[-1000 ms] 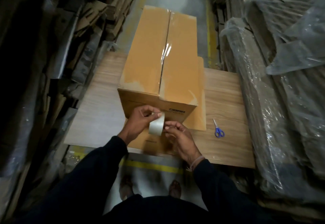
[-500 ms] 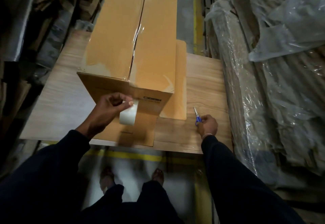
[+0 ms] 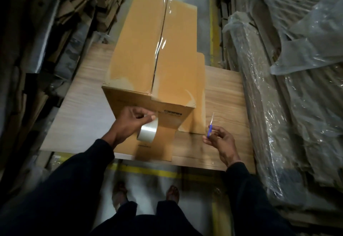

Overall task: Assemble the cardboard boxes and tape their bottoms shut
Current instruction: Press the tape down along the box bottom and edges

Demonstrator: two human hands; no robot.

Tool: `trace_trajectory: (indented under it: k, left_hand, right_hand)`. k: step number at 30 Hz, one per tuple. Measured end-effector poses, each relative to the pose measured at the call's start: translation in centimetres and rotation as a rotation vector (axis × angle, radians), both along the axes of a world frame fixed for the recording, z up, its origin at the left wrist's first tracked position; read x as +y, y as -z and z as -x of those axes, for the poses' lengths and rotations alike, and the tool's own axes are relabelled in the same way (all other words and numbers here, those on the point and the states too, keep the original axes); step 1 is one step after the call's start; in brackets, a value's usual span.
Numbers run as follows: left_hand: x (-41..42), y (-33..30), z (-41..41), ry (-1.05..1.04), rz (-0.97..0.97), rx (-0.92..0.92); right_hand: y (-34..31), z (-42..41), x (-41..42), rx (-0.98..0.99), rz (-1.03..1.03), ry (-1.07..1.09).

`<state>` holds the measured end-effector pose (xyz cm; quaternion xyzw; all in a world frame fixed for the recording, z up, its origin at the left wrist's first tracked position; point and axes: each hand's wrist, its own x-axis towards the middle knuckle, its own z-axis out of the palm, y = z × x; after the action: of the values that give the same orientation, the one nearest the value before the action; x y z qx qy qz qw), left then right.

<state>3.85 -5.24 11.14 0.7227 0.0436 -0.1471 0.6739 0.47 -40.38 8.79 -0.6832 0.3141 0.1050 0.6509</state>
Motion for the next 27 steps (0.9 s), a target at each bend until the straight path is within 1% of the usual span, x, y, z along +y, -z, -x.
trace_trajectory:
  k: [2, 4, 7, 8, 12, 14, 16, 18, 22, 27]
  left_hand:
    - [0.3, 0.1, 0.1, 0.019, 0.023, -0.005]
    - [0.6, 0.3, 0.3, 0.039, 0.084, -0.006]
    - [1.0, 0.6, 0.6, 0.063, 0.136, -0.029]
    - [1.1, 0.6, 0.7, 0.071, 0.15, -0.033]
    - [1.1, 0.7, 0.7, 0.095, 0.202, 0.011]
    - [1.2, 0.5, 0.8, 0.109, 0.224, 0.041]
    - [1.3, 0.5, 0.8, 0.118, 0.25, 0.064]
    - [1.4, 0.4, 0.9, 0.114, 0.282, 0.089]
    - [1.2, 0.2, 1.0, 0.136, 0.336, 0.142]
    - [1.3, 0.1, 0.9, 0.135, 0.37, 0.168]
  right_hand:
    - [-4.5, 0.7, 1.3, -0.133, -0.02, -0.118]
    - [-8.7, 1.0, 2.3, -0.2, 0.031, -0.334]
    - [-13.2, 0.1, 3.7, -0.166, 0.106, -0.73]
    - [-14.0, -0.4, 4.3, -0.142, 0.181, -0.848]
    - [-15.2, -3.5, 7.7, -0.1, 0.618, -1.28]
    - [-15.5, -4.9, 9.6, -0.019, 0.75, -1.429]
    - [-15.6, -5.9, 11.1, 0.079, 0.739, -1.44]
    - [-15.8, -6.6, 12.6, 0.131, 0.689, -1.394]
    - [-15.6, -7.2, 14.6, 0.121, 0.588, -1.319]
    - [-14.3, -7.1, 15.7, 0.097, 0.597, -1.29]
